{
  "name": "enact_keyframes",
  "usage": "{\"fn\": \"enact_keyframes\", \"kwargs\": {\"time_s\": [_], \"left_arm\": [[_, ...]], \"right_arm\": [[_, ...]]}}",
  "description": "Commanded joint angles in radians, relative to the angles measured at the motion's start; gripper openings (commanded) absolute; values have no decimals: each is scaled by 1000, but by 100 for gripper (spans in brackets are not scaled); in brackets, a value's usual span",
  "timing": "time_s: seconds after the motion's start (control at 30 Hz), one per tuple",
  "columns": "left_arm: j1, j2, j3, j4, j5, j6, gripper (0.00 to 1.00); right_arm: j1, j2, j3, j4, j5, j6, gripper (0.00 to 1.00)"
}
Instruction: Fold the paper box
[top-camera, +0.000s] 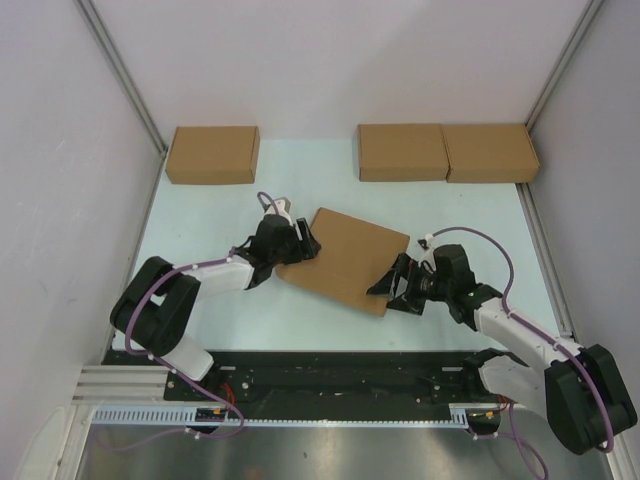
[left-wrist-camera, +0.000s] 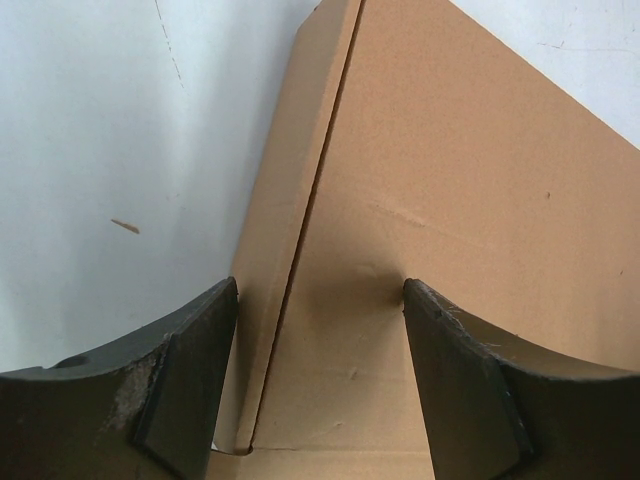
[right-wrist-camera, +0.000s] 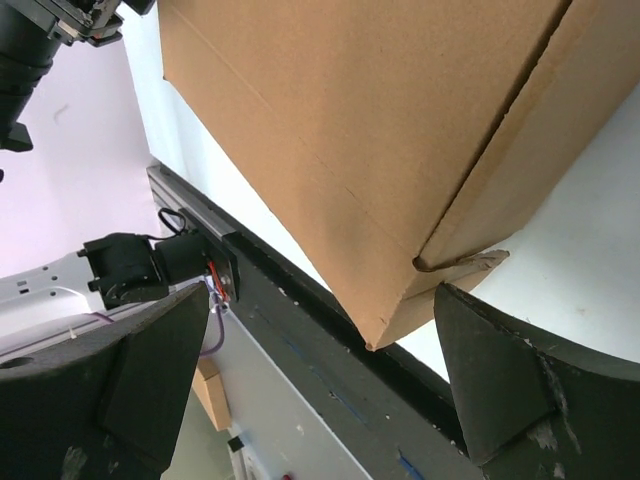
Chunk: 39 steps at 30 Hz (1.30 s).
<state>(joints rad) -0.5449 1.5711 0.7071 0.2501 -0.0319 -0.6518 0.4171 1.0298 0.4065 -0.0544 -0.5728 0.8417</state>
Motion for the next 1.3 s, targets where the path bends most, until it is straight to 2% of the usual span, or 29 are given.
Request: {"fn": "enact_keyframes", "kwargs": {"time_s": [0.0,0.3,0.53,0.8,1.03,1.27], "left_arm": [[-15,7,-26,-31,7,1,72],[-24,17,-38,-17,9,-8,72],[-30,14,-51,-8,12,-12,72],[-30,13,-46,12,59,-29,72],[-73,27,-47,41,82,-65,72],[-121,41,-43,49,73,-91,72]], "right_arm": [[12,21,34,152,-35,53,100],[57,78,8,244,-22,91,100],[80,56,11,220,60,57,100],[6,59,23,166,19,-15,100],[-67,78,49,125,-27,-70,100],[-89,95,80,58,-36,-122,100]]}}
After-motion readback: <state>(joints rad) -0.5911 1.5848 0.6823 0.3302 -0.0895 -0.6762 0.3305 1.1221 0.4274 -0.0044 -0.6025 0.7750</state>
